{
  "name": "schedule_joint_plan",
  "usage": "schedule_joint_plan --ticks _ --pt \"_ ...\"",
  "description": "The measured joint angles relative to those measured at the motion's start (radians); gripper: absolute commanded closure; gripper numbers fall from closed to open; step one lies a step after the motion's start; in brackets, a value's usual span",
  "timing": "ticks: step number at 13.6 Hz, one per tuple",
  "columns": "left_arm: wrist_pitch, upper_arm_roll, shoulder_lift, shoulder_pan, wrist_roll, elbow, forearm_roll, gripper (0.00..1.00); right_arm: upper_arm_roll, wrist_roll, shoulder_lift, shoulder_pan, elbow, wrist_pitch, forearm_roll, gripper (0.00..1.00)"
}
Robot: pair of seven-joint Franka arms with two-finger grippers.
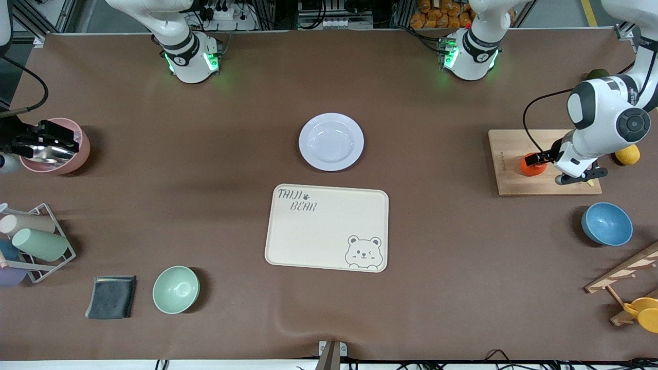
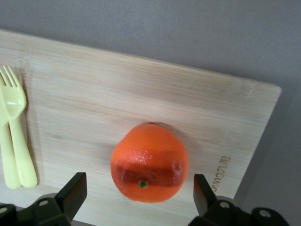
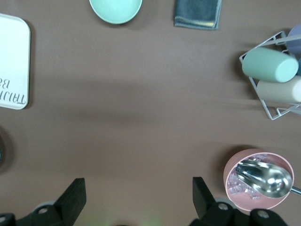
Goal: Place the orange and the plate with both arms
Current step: 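Close the left gripper on the orange while the right gripper reaches forward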
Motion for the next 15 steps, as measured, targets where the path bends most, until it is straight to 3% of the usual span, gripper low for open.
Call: schedule_joint_plan --ticks 5,14,15 --pt "0.015 0.0 0.019 0.004 0.0 0.0 0.0 0.0 0.001 0.0 0.063 0.0 -0.042 -0.007 0.125 0.0" --pt "0.047 -0.001 0.069 0.006 0.0 0.0 0.0 0.0 0.0 0.001 0.132 -0.004 -0.149 0.059 0.266 0.0" --pt "0.053 -0.001 0.077 0.011 0.0 0.0 0.0 0.12 0.0 0.001 0.132 -0.003 -0.154 0.062 0.269 0.0"
